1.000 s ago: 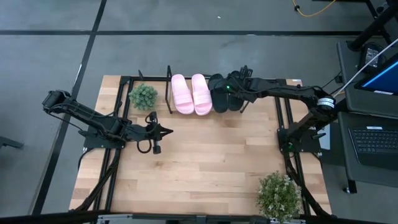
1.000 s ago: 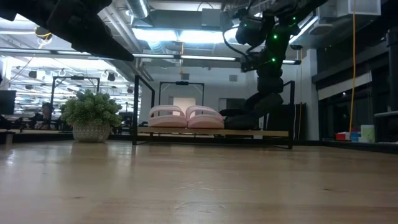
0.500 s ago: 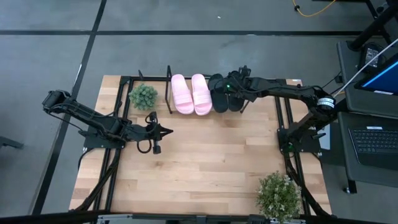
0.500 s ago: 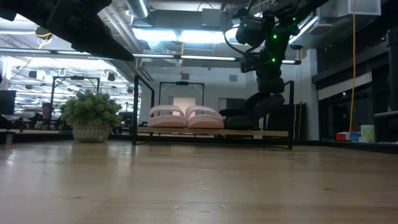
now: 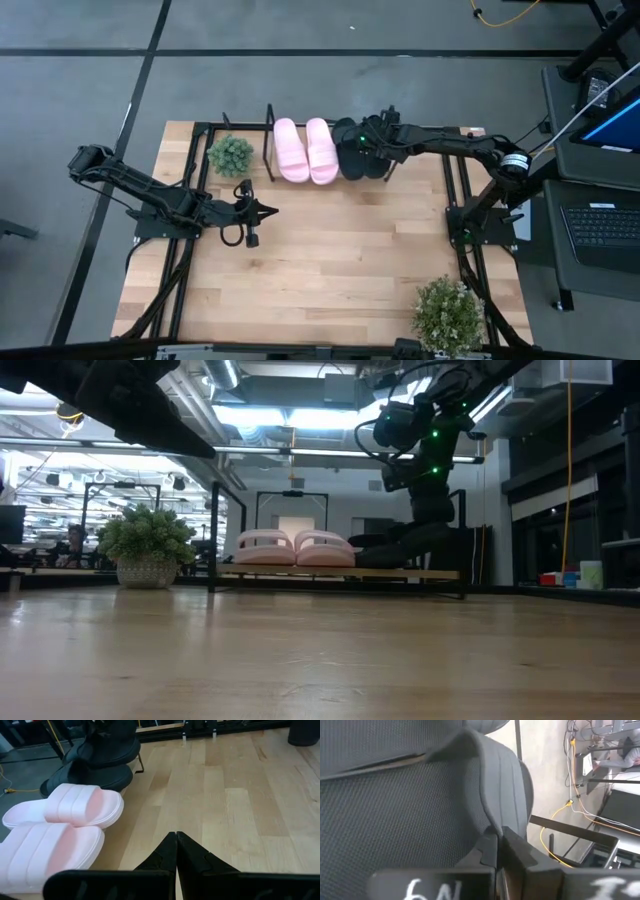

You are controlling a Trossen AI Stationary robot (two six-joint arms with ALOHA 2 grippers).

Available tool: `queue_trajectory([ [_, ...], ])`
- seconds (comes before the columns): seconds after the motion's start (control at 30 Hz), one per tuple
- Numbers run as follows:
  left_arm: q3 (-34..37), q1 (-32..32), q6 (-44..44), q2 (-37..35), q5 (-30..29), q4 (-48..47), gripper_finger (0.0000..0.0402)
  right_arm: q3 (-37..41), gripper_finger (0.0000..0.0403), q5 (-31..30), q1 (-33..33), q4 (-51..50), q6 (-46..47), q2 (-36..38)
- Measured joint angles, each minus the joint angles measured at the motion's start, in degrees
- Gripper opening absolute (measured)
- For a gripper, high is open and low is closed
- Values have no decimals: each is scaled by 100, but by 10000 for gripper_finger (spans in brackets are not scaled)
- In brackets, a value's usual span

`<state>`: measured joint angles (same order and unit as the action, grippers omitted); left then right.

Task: Pick and place slides into the shelf
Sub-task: Put the black slides on the shelf, then return to Home Position

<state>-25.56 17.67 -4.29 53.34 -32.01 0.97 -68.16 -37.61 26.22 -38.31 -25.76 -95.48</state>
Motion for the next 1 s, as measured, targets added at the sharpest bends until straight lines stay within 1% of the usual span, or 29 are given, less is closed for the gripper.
queue_trajectory([
  [0.13, 0, -2, 0, 0, -2, 0, 0, 0, 17, 0, 0, 5, 0, 0],
  [0.33, 0, -2, 2, 0, -2, -1, 0, 0, 68, 24, 4, -25, 1, -2],
  [0.43, 0, -2, 0, 0, -2, 0, 0, 0, 79, 33, 2, -30, 1, -2],
  [0.53, 0, -2, 0, 0, -2, -1, 0, 0, 80, 97, 2, -30, 0, -2],
  [0.67, 0, -2, 0, 0, -2, 0, 0, 2, 79, 543, -2, -40, 22, -22],
  [0.77, 0, -2, 0, 0, -2, 0, 0, 2, 79, 758, -6, 3, 93, -20],
  [0.87, 0, -2, 0, 0, -2, 0, 0, 2, 80, 772, -3, 47, 304, -20],
  [1.0, 0, -2, 1, 0, -2, 0, 0, -25, 80, 774, -2, 57, 319, -20],
])
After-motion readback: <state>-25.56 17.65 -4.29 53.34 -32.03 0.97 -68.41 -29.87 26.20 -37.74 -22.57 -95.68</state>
